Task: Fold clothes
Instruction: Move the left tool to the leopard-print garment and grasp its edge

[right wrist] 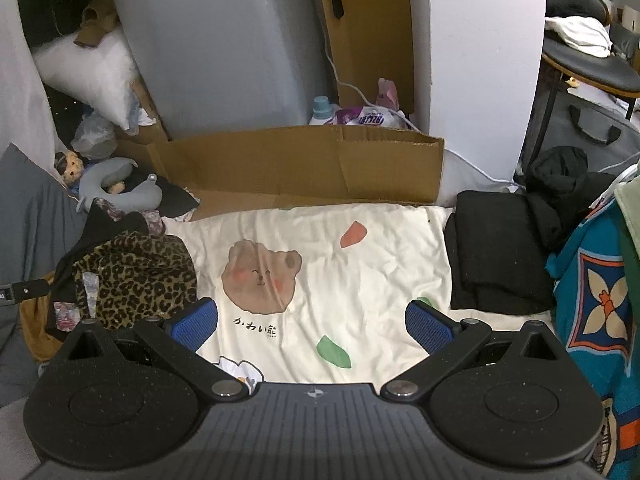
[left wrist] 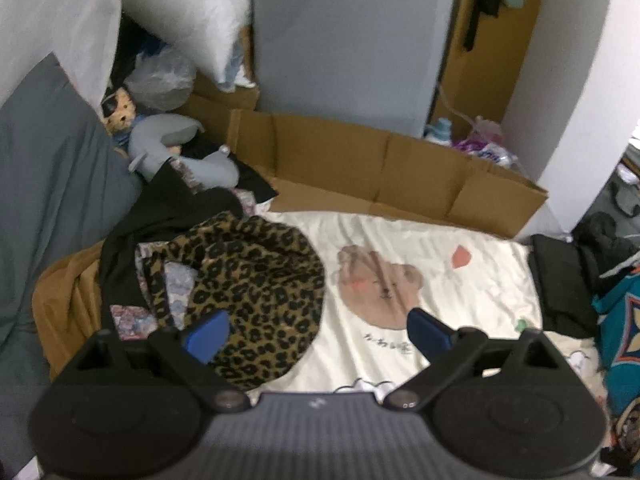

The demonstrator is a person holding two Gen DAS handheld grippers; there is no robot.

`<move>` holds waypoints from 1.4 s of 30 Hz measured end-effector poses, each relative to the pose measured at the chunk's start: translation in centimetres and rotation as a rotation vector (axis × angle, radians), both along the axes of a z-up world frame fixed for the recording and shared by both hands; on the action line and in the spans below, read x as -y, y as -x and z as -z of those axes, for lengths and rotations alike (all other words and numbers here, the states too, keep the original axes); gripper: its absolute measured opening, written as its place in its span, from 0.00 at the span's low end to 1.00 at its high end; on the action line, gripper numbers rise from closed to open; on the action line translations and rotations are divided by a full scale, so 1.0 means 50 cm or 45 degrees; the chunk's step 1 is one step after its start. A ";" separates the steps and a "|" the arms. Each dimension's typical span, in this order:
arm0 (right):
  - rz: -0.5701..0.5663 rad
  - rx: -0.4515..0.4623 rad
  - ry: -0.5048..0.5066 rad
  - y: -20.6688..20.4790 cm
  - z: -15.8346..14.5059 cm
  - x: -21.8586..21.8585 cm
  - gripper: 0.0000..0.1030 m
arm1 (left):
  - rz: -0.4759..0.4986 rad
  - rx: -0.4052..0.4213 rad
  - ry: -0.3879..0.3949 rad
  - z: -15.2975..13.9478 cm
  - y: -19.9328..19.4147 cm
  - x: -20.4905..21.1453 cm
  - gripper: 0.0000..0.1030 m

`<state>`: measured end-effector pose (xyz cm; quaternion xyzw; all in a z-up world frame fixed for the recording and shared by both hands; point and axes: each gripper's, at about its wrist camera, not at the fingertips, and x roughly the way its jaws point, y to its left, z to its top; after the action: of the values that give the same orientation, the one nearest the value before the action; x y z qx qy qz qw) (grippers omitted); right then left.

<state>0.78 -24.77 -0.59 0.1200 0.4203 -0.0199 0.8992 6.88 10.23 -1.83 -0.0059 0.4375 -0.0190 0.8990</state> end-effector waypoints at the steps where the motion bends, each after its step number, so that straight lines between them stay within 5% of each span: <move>1: -0.001 0.000 -0.003 -0.006 0.006 0.000 0.99 | -0.008 -0.005 -0.005 0.007 -0.004 -0.009 0.94; 23: 0.033 0.049 -0.025 -0.091 0.121 -0.028 0.98 | -0.136 0.022 0.009 0.090 -0.070 -0.148 0.93; 37: -0.129 0.016 -0.043 -0.212 0.171 -0.055 0.98 | -0.167 0.017 -0.025 0.148 -0.125 -0.189 0.93; 42: -0.314 0.032 0.029 -0.256 0.201 -0.072 0.98 | -0.164 0.040 -0.021 0.172 -0.142 -0.185 0.93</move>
<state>13.57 -21.17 -10.63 0.0573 0.4201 0.0877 0.9014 13.97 19.47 -10.45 -0.0264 0.4222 0.0423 0.9051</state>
